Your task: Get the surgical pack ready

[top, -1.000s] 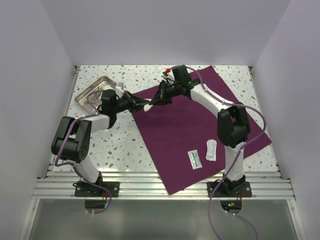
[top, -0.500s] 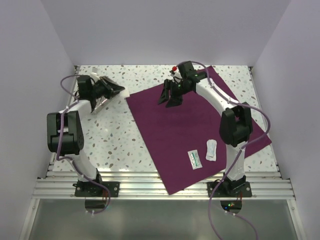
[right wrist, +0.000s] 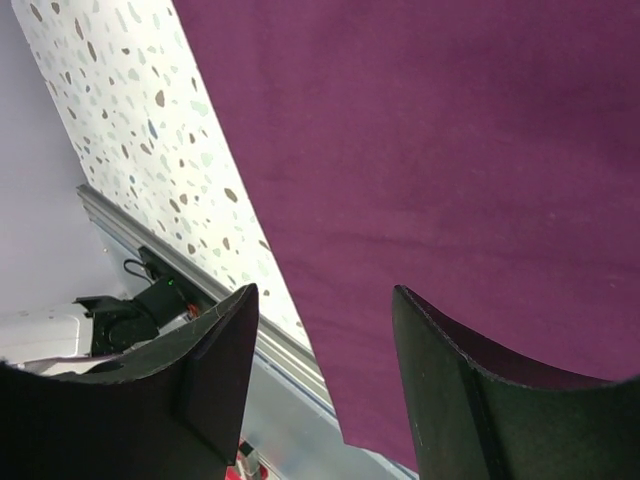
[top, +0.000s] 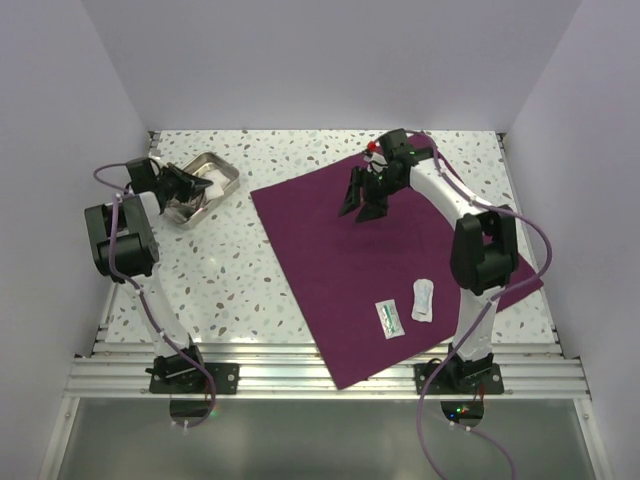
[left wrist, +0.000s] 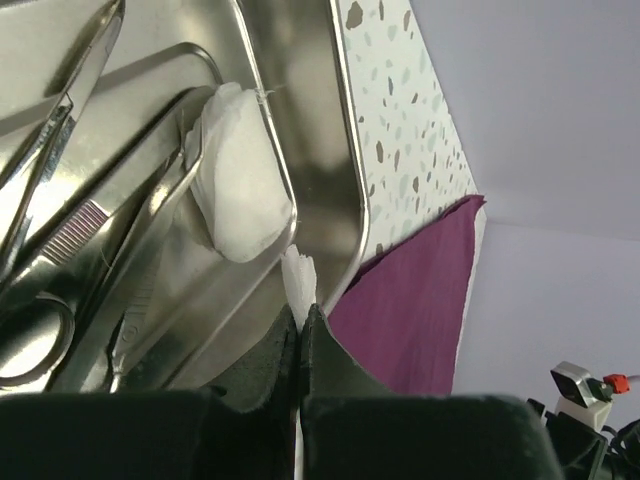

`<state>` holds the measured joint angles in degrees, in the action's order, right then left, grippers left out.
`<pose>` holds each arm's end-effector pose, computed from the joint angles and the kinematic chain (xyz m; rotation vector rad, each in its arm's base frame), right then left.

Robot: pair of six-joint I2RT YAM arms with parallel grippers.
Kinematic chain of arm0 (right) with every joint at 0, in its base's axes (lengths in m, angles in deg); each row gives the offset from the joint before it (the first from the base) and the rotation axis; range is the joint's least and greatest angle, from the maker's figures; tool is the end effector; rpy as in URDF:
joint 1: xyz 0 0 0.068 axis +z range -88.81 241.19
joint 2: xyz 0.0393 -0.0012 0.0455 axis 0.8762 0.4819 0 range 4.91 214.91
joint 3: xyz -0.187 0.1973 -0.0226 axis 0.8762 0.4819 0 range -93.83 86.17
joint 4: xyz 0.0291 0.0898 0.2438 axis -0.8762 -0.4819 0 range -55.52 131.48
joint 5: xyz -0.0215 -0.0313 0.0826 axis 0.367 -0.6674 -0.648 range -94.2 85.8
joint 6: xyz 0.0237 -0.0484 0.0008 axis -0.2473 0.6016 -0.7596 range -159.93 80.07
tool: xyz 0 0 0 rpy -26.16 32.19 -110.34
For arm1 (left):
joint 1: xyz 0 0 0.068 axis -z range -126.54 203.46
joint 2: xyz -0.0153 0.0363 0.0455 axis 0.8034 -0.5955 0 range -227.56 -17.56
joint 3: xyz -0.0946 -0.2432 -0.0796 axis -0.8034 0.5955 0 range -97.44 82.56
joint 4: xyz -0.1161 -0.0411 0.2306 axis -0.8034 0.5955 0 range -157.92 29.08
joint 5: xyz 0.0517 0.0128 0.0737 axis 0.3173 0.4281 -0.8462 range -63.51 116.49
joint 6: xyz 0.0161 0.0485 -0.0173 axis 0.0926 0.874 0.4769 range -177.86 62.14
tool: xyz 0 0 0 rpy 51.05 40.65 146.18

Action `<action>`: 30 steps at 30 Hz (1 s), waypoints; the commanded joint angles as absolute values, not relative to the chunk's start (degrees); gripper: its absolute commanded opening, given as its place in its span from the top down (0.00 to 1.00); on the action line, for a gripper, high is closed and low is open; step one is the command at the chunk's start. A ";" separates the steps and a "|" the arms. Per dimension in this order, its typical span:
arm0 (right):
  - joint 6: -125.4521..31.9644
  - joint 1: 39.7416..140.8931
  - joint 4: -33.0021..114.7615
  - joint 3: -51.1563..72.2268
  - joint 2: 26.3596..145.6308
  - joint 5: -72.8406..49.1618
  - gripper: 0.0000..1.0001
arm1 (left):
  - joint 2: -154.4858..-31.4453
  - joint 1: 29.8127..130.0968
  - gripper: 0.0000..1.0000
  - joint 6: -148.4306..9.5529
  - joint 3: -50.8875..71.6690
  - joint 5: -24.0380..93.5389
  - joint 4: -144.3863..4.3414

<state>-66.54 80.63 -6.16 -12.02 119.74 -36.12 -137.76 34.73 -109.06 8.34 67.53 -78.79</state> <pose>0.3973 0.1602 0.2467 -0.0075 2.7896 0.9811 0.4326 0.1219 0.1491 -0.9006 2.0262 -1.0982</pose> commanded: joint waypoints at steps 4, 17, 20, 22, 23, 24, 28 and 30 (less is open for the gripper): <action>-63.49 77.98 -8.44 -8.49 113.20 -34.26 0.40 | -140.96 34.30 1.00 -103.83 1.27 64.29 -74.43; -60.42 76.92 -12.56 -3.13 107.14 -26.36 0.40 | -142.02 32.89 0.57 -100.32 -0.76 60.08 -70.21; -59.01 76.75 -17.56 -1.81 105.64 -17.84 0.40 | -140.53 32.80 0.50 -97.24 -2.08 57.87 -65.92; -59.09 76.14 -18.90 2.38 103.10 -12.41 0.40 | -139.56 32.80 0.49 -95.31 -2.95 56.56 -63.01; -59.96 75.70 -19.60 4.32 102.04 -11.07 0.41 | -138.42 32.80 0.48 -94.60 -3.13 55.85 -62.04; -60.40 73.95 -19.78 6.43 99.60 -10.01 0.43 | -137.80 32.89 0.47 -93.99 -3.31 55.32 -59.94; -61.46 67.37 -18.64 19.77 93.27 -10.52 0.46 | -133.93 32.80 0.42 -90.13 -2.96 50.32 -54.22; -61.02 64.55 -18.73 22.52 90.97 -11.31 0.47 | -131.56 32.80 0.41 -89.42 -1.91 47.94 -52.46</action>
<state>-60.92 68.41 -16.61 19.01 95.33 -13.70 -138.11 33.31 -94.00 -0.86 53.01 -57.04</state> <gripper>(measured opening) 0.539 0.589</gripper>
